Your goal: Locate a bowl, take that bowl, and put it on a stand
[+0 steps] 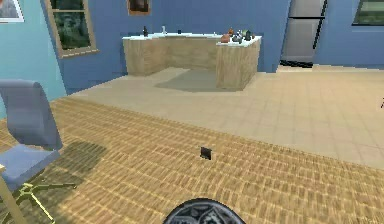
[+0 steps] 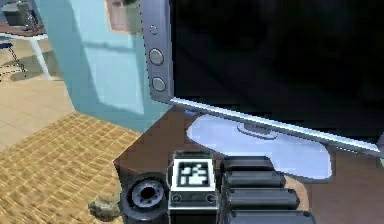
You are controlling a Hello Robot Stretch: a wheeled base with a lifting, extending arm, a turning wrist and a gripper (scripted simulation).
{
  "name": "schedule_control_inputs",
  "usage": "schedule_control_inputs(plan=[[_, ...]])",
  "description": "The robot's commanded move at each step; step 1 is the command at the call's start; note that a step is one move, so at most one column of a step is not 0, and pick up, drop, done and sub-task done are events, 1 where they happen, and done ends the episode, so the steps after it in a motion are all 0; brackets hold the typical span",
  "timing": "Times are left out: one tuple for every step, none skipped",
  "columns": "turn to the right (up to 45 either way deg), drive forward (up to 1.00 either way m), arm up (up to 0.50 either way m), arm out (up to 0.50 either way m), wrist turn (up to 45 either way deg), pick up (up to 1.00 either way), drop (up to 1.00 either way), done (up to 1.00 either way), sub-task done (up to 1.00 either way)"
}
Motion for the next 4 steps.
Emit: schedule_control_inputs(plan=[[42.0,0.00,0.00,0.00,0.0,0.00,0.00,0.00,0.00],[0.0,0.00,0.00,0.48,0.0,0.00,0.00,0.00,0.00],[0.0,0.00,0.00,0.00,39.0,0.00,0.00,0.00,0.00],[0.0,0.00,-0.08,0.00,0.0,0.00,0.00,0.00,0.00]])
